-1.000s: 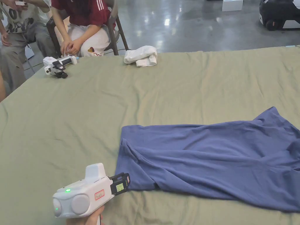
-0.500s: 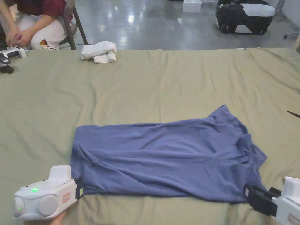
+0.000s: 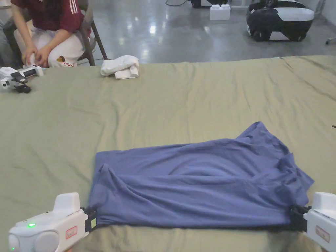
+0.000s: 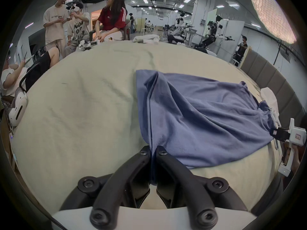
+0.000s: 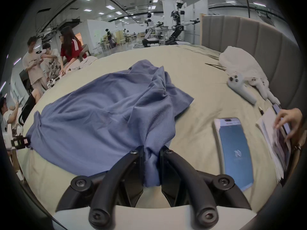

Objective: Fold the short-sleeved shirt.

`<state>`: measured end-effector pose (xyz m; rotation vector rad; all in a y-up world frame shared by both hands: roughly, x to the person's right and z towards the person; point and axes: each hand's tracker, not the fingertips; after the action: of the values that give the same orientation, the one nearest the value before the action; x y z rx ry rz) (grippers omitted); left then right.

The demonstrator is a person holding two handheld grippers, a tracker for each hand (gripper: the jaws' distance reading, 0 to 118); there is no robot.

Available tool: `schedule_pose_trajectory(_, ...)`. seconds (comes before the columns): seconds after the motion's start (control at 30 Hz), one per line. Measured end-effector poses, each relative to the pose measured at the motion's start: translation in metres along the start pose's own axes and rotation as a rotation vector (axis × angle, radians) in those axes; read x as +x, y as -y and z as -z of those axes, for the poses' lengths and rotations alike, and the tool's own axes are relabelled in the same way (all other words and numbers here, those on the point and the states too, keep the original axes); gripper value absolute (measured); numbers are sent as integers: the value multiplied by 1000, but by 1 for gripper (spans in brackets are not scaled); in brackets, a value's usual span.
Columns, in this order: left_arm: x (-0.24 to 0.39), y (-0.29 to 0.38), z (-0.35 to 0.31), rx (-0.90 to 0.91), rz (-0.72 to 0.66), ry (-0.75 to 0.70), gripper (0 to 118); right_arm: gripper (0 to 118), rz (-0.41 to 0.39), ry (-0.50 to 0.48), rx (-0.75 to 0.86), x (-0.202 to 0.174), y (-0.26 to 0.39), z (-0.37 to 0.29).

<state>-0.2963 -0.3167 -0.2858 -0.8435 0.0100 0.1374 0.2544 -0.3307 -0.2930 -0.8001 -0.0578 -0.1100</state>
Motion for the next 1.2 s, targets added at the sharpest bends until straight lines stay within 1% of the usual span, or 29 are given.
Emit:
schedule_pose_trajectory(0.03, -2, 5, -10, 1, 2, 8, 1, 13, -2, -3, -1, 0, 4, -11)
schedule_pose_trajectory(0.1, -9, 23, -32, -23, -41, 45, 1, 13, -3, -4, -17, 5, 18, -31)
schedule_pose_trajectory(0.17, -14, 43, -50, -59, -23, 53, 1, 13, -27, -1, -52, 9, 35, -49)
schedule_pose_trajectory(0.27, -17, 77, -72, -97, -20, 58, 0, 13, -30, -11, -94, 16, 59, -76)
schedule_pose_trajectory(0.37, -18, 95, -81, -122, -8, 63, 1, 14, -87, 6, -107, 12, 78, -93)
schedule_pose_trajectory(0.4, -18, 95, -84, -106, -19, 67, 2, 20, -89, 3, -107, 10, 79, -96)
schedule_pose_trajectory(0.43, -19, 93, -86, -98, -23, 70, 11, 32, -95, 9, -105, 8, 78, -98)
schedule_pose_trajectory(0.47, -19, 90, -87, -90, -18, 68, 27, 45, -118, 29, -100, 6, 77, -99)
schedule_pose_trajectory(0.5, -19, 85, -87, -95, -14, 47, 62, 57, -129, 50, -91, 5, 77, -100)
schedule_pose_trajectory(0.53, -18, 83, -89, -75, -4, 9, 80, 57, -126, 52, -65, 5, 77, -103)
schedule_pose_trajectory(0.57, -16, 80, -95, -33, 22, -5, 83, 57, -120, 35, -30, 7, 69, -108)
schedule_pose_trajectory(0.67, -8, 69, -117, 138, 42, 42, 82, 57, -88, -31, 93, 1, 58, -124)
schedule_pose_trajectory(0.7, -5, 66, -123, 199, 32, 48, 78, 57, -86, -55, 134, 0, 51, -127)
schedule_pose_trajectory(0.73, -3, 64, -128, 242, 24, 60, 70, 55, -89, -76, 168, -4, 47, -129)
schedule_pose_trajectory(0.77, 1, 61, -133, 270, 11, 77, 55, 47, -91, -85, 206, -8, 44, -131)
schedule_pose_trajectory(0.8, 5, 58, -136, 299, -7, 85, 27, 24, -96, -97, 223, -12, 41, -131)
schedule_pose_trajectory(0.83, 8, 56, -139, 324, -21, 85, 6, 9, -106, -109, 229, -16, 38, -130)
schedule_pose_trajectory(0.87, 12, 53, -141, 337, -25, 100, 2, 5, -115, -110, 240, -21, 37, -130)
schedule_pose_trajectory(0.93, 20, 50, -144, 359, -18, 96, 0, 3, -123, -108, 256, -29, 36, -130)
schedule_pose_trajectory(0.97, 22, 46, -146, 358, -4, 114, 0, 3, -123, -135, 264, -32, 32, -130)
schedule_pose_trajectory(1.0, 24, 43, -146, 352, 18, 137, 0, 1, -109, -144, 277, -35, 32, -131)
schedule_pose_trajectory(1.03, 28, 41, -143, 352, 28, 124, 0, 1, -101, -146, 284, -38, 32, -131)
schedule_pose_trajectory(1.1, 28, 29, -131, 328, 51, 96, 0, 0, -100, -156, 287, -43, 27, -131)
schedule_pose_trajectory(1.17, 23, 14, -111, 310, 35, 72, 0, 0, -97, -172, 284, -46, 24, -129)
schedule_pose_trajectory(1.2, 17, 3, -97, 268, 16, 68, 0, 0, -96, -178, 282, -46, 24, -127)
